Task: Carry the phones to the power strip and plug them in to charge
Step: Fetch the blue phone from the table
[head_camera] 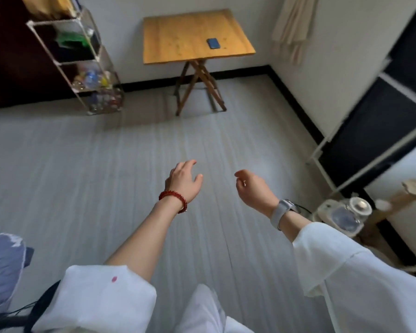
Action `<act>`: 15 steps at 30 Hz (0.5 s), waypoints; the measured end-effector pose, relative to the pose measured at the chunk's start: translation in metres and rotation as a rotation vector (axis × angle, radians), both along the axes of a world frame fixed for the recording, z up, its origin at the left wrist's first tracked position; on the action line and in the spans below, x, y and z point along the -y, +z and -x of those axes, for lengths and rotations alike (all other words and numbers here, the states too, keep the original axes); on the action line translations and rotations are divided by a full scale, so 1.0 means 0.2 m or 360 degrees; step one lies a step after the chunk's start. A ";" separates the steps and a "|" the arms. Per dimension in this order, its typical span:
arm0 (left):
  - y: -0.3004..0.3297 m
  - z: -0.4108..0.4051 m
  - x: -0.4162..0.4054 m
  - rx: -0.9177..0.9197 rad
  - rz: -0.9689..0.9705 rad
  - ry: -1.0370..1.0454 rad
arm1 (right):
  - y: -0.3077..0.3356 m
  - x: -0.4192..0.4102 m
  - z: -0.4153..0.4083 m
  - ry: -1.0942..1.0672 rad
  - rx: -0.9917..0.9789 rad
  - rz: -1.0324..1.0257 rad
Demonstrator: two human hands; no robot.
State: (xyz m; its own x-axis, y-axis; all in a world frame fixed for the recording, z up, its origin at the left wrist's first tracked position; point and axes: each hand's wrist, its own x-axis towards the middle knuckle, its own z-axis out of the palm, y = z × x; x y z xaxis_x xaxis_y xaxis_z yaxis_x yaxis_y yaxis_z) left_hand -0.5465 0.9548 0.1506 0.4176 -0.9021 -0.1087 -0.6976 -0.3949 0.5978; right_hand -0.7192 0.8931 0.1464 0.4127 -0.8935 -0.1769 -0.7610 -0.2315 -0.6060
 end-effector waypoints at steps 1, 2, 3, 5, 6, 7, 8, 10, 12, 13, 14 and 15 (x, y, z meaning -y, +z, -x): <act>-0.02 -0.07 0.07 -0.0005 0.0009 0.0030 | -0.01 0.08 -0.08 0.0038 -0.0006 0.0015; -0.04 -0.16 0.15 -0.0010 0.0014 0.0057 | -0.04 0.18 -0.17 0.0075 -0.0015 0.0020; -0.06 -0.24 0.24 -0.0018 0.0015 0.0082 | -0.06 0.28 -0.26 0.0103 -0.0027 0.0019; -0.11 -0.43 0.43 -0.0046 0.0018 0.0112 | -0.10 0.49 -0.45 0.0147 -0.0050 0.0006; -0.12 -0.50 0.52 -0.0061 0.0015 0.0105 | -0.11 0.58 -0.53 0.0164 -0.0061 0.0003; -0.13 -0.60 0.62 -0.0076 0.0002 0.0094 | -0.12 0.69 -0.63 0.0170 -0.0075 -0.0003; -0.13 -0.70 0.74 -0.0089 -0.0017 0.0085 | -0.12 0.81 -0.73 0.0157 -0.0086 -0.0011; -0.10 -0.91 0.99 -0.0109 -0.0031 0.0075 | -0.09 1.06 -0.94 0.0119 -0.0108 -0.0032; -0.05 -1.08 1.20 -0.0107 -0.0009 0.0074 | -0.04 1.27 -1.10 0.0131 -0.0118 -0.0042; -0.02 -1.18 1.32 -0.0097 0.0005 0.0064 | -0.02 1.38 -1.18 0.0123 -0.0109 -0.0034; 0.00 -1.26 1.44 -0.0090 0.0016 0.0059 | 0.01 1.49 -1.25 0.0102 -0.0092 -0.0027; 0.03 -1.33 1.57 -0.0082 0.0025 0.0054 | 0.03 1.59 -1.31 0.0083 -0.0076 -0.0016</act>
State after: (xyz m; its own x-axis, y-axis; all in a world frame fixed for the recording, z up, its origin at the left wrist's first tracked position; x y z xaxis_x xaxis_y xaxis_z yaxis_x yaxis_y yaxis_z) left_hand -0.2808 0.6418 0.1563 0.4422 -0.8893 -0.1165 -0.6522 -0.4080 0.6389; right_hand -0.4566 0.5745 0.1533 0.4492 -0.8693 -0.2063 -0.7763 -0.2656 -0.5716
